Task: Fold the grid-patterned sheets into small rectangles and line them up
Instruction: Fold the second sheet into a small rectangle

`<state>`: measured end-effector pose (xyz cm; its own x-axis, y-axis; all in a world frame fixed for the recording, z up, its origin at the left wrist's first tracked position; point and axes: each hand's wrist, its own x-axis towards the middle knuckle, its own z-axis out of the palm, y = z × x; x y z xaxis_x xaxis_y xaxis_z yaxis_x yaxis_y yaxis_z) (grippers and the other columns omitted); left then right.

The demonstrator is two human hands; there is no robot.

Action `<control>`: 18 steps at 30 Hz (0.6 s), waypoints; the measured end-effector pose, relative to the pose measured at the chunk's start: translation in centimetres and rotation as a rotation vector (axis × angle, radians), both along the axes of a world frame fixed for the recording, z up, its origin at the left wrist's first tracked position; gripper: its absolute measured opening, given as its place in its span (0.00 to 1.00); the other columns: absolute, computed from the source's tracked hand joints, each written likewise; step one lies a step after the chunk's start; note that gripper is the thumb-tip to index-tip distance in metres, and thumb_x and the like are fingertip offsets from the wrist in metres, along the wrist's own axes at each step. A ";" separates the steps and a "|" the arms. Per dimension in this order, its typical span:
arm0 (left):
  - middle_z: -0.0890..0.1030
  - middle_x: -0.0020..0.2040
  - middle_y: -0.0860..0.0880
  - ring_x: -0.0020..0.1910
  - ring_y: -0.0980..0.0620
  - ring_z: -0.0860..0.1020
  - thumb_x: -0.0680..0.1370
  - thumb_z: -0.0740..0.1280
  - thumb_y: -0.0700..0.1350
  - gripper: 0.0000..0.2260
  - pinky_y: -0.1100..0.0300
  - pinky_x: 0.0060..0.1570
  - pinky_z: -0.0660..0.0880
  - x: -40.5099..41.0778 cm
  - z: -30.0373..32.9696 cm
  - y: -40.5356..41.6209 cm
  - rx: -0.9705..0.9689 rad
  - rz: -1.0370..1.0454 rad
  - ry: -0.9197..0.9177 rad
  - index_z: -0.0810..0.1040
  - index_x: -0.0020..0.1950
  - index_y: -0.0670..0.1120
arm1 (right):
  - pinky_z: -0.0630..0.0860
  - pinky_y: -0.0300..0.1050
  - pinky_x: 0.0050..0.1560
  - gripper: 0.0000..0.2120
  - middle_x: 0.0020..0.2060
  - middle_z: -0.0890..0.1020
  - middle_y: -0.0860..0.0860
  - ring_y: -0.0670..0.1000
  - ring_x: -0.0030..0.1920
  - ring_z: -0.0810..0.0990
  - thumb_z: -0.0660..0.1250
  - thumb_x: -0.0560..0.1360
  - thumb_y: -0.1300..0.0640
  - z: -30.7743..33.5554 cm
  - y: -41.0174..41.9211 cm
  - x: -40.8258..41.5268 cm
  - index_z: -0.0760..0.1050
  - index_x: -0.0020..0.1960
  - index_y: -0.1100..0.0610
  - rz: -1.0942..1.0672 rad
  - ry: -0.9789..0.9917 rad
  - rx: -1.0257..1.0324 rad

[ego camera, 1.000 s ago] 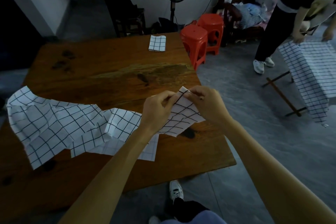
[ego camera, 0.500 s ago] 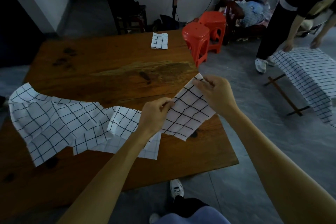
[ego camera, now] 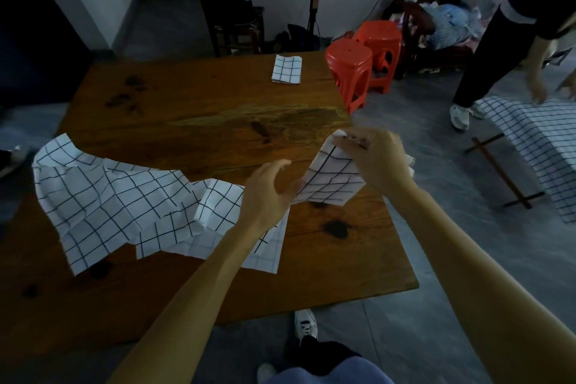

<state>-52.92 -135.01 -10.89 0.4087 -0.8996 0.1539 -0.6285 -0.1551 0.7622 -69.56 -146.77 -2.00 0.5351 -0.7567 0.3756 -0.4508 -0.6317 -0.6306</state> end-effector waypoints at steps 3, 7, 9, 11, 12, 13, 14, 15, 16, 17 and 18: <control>0.80 0.56 0.51 0.54 0.61 0.76 0.77 0.68 0.46 0.14 0.63 0.54 0.75 -0.8 2.7 -1.5 -0.122 -0.097 0.045 0.77 0.63 0.47 | 0.74 0.38 0.34 0.06 0.36 0.84 0.43 0.43 0.35 0.79 0.70 0.75 0.49 -1.1 0.7 1.0 0.84 0.46 0.50 0.126 0.070 -0.007; 0.83 0.46 0.53 0.43 0.67 0.78 0.78 0.66 0.40 0.06 0.74 0.42 0.73 -0.6 3.5 -1.9 -0.204 -0.081 0.056 0.82 0.52 0.45 | 0.68 0.32 0.34 0.05 0.35 0.80 0.40 0.40 0.35 0.76 0.71 0.74 0.48 -1.6 0.5 0.8 0.82 0.48 0.48 0.173 0.132 0.018; 0.82 0.44 0.56 0.41 0.67 0.78 0.78 0.66 0.42 0.04 0.74 0.39 0.73 0.0 3.2 -1.5 -0.207 -0.015 0.092 0.81 0.50 0.47 | 0.67 0.35 0.34 0.05 0.35 0.79 0.42 0.42 0.35 0.75 0.71 0.74 0.48 -2.1 -0.1 -0.4 0.80 0.44 0.49 0.098 0.223 0.043; 0.79 0.43 0.58 0.40 0.66 0.78 0.79 0.66 0.43 0.03 0.74 0.38 0.73 0.7 2.9 -1.0 -0.200 0.056 0.149 0.79 0.49 0.49 | 0.63 0.39 0.31 0.12 0.30 0.74 0.44 0.44 0.31 0.70 0.71 0.74 0.49 -2.6 -0.5 -1.5 0.73 0.35 0.50 0.000 0.303 0.119; 0.79 0.43 0.58 0.41 0.66 0.78 0.79 0.65 0.43 0.03 0.74 0.37 0.73 0.9 2.8 -0.7 -0.188 0.079 0.165 0.78 0.49 0.49 | 0.60 0.40 0.30 0.15 0.28 0.72 0.45 0.45 0.30 0.68 0.71 0.74 0.50 -2.9 -0.6 -2.0 0.71 0.33 0.53 -0.038 0.309 0.163; 0.79 0.43 0.57 0.41 0.64 0.78 0.79 0.65 0.44 0.03 0.74 0.37 0.74 1.1 2.8 -0.6 -0.171 0.085 0.177 0.78 0.49 0.49 | 0.60 0.41 0.29 0.16 0.28 0.71 0.46 0.47 0.30 0.67 0.71 0.74 0.50 -3.1 -0.6 -2.3 0.71 0.33 0.56 -0.062 0.294 0.191; 0.80 0.44 0.55 0.42 0.62 0.79 0.79 0.65 0.45 0.03 0.72 0.37 0.75 1.2 2.8 -0.5 -0.158 0.076 0.201 0.78 0.49 0.47 | 0.60 0.42 0.29 0.17 0.27 0.71 0.48 0.47 0.29 0.67 0.71 0.74 0.50 -3.1 -0.5 -2.5 0.71 0.33 0.58 -0.072 0.269 0.212; 0.80 0.44 0.53 0.42 0.59 0.80 0.79 0.65 0.46 0.05 0.69 0.38 0.77 1.2 2.9 -0.4 -0.150 0.061 0.236 0.78 0.49 0.46 | 0.59 0.42 0.30 0.17 0.27 0.71 0.48 0.46 0.29 0.66 0.71 0.74 0.50 -3.0 -0.4 -2.6 0.71 0.33 0.59 -0.074 0.240 0.234; 0.81 0.45 0.51 0.43 0.58 0.80 0.78 0.66 0.48 0.07 0.67 0.39 0.78 1.1 3.1 -0.4 -0.150 0.049 0.271 0.78 0.50 0.45 | 0.59 0.41 0.29 0.17 0.27 0.71 0.47 0.45 0.28 0.66 0.72 0.74 0.51 -2.9 -0.3 -2.7 0.71 0.32 0.58 -0.071 0.206 0.257; 0.81 0.46 0.49 0.44 0.57 0.80 0.78 0.66 0.48 0.08 0.65 0.41 0.78 1.0 3.3 -0.5 -0.160 0.049 0.292 0.78 0.51 0.45 | 0.60 0.38 0.28 0.16 0.26 0.71 0.46 0.43 0.27 0.66 0.72 0.74 0.52 -2.7 -0.2 -2.7 0.71 0.31 0.56 -0.062 0.175 0.274; 0.81 0.47 0.49 0.46 0.56 0.80 0.77 0.67 0.48 0.08 0.64 0.43 0.78 0.9 3.6 -0.7 -0.181 0.056 0.308 0.78 0.52 0.46 | 0.61 0.36 0.28 0.15 0.26 0.73 0.45 0.43 0.27 0.68 0.72 0.73 0.52 -2.5 0.0 -2.7 0.72 0.31 0.52 -0.051 0.151 0.284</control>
<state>-51.99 -135.66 -7.33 0.5084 -0.8440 0.1708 -0.3598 -0.0280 0.9326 -72.26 -146.77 -4.51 0.5270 -0.8474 0.0648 -0.5792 -0.4139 -0.7023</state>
